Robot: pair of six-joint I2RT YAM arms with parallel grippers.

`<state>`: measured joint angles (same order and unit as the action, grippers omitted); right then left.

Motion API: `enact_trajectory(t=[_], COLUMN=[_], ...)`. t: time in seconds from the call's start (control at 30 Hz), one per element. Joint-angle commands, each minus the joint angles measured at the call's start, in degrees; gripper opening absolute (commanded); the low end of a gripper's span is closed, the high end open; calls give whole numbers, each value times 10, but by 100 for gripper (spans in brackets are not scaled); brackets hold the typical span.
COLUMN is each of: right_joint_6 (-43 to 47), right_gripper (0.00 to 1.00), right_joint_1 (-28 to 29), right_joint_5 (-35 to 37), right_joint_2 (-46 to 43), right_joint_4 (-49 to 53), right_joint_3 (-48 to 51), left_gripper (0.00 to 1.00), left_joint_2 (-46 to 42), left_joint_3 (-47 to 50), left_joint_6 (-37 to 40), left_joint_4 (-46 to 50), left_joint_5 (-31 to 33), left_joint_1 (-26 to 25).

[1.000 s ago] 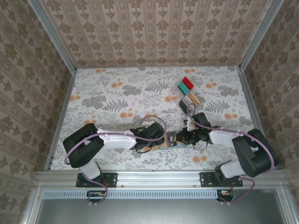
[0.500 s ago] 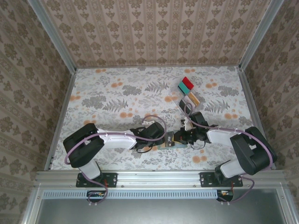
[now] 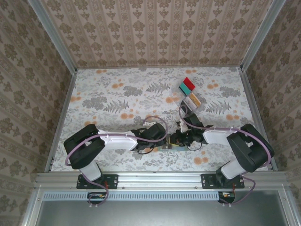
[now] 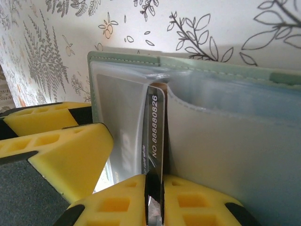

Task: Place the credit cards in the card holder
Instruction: Insert the credit card into the card slot.

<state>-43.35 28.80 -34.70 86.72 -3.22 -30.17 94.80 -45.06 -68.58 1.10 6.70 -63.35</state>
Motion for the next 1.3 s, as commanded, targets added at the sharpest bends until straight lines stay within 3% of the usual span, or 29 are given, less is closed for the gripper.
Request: enact_trajectory(t=[0.0, 0.2, 0.53, 0.9, 1.0, 1.17, 1.27], right_joint_6=[-6, 19, -3, -23, 4, 62, 78], right_gripper=[16, 23, 15, 15, 18, 18, 18], right_joint_1=[6, 4, 6, 11, 10, 10, 7], right_joint_5=[42, 85, 20, -1, 32, 191, 231], right_joint_2=[-25, -62, -3, 9, -17, -67, -59], right_joint_4=[34, 107, 36, 3, 63, 223, 260], right_joint_3=[-14, -21, -25, -38, -50, -76, -80], left_gripper=[40, 39, 37, 37, 37, 35, 35], left_joint_2=[11, 10, 11, 12, 10, 8, 10], left_joint_3=[-2, 2, 3, 3, 5, 7, 8], left_joint_6=[-8, -11, -8, -10, -13, -20, -24], left_joint_4=[9, 9, -3, -3, 2, 17, 20], left_joint_5=[-8, -6, -13, -12, -9, -1, 0], left_joint_1=[-5, -5, -6, -7, -7, -7, -6])
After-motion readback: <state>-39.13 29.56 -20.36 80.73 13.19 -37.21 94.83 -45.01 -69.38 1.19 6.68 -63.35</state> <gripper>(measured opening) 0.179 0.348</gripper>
